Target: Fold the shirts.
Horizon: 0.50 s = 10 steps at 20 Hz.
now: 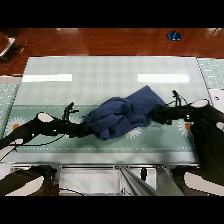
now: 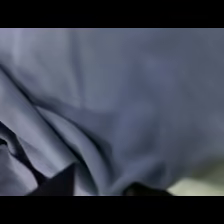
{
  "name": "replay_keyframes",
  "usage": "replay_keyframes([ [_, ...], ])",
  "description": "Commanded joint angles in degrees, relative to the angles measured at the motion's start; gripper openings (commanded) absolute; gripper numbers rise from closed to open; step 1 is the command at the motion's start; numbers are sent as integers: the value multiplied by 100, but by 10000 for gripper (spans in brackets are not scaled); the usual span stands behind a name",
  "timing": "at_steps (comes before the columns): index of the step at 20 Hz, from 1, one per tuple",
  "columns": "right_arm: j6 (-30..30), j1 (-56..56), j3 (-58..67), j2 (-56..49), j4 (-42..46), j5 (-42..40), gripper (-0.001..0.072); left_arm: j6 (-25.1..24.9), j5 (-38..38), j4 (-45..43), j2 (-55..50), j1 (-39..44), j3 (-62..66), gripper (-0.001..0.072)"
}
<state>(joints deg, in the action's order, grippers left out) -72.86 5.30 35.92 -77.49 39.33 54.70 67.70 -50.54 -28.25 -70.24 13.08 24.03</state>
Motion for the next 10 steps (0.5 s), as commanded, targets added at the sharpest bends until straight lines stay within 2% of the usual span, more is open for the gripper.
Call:
replay_keyframes([
  [1,-142,-699,527,-299,20,-227,201,-7,-42,0,26,4,50,12],
  [2,-125,-734,717,-291,24,-118,93,-48,-52,-2,92,0,138,12],
  [3,9,-726,999,-264,24,138,21,-61,-111,0,227,-61,289,12],
  [6,-192,-557,2245,87,503,798,21,-61,-442,0,918,-680,1032,12],
  [10,-688,-466,4483,896,1388,1064,21,74,-341,4,2179,-1895,2555,11],
])
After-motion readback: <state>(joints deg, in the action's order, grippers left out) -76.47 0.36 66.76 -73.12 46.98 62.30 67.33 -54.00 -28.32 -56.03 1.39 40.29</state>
